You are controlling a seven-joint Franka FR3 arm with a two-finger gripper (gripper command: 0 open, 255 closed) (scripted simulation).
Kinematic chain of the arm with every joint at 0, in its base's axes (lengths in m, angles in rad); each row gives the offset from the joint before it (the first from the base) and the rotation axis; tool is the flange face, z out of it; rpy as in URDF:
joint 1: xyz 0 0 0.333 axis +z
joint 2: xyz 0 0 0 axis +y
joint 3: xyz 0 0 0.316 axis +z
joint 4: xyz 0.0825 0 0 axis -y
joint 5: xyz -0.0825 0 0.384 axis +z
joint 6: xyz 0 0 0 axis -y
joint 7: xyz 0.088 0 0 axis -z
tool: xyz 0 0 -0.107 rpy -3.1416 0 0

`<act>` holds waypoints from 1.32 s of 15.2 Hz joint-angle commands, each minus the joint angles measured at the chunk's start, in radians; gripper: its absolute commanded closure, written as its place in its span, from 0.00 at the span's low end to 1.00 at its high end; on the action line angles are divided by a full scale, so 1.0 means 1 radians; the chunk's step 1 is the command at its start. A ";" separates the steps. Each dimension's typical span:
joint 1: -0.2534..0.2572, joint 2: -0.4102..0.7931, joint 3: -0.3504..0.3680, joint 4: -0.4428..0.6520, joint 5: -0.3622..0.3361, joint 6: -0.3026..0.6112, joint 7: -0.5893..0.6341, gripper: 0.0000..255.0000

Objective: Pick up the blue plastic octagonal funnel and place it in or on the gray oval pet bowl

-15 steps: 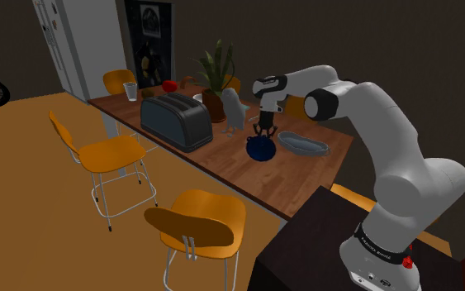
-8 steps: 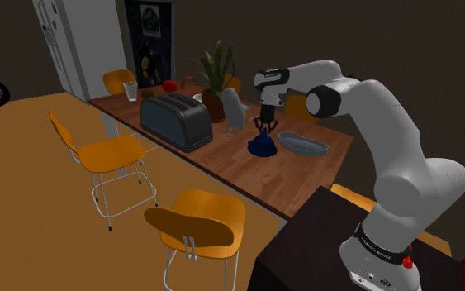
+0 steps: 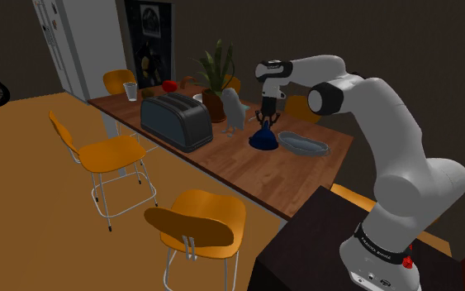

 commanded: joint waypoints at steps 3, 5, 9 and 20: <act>-0.002 -0.020 -0.001 0.022 -0.002 -0.040 0.008 1.00; -0.004 -0.022 0.000 0.044 -0.002 -0.065 0.013 1.00; -0.026 -0.058 -0.013 -0.008 -0.011 -0.055 -0.027 1.00; -0.163 -0.116 -0.072 -0.149 -0.055 0.001 -0.238 1.00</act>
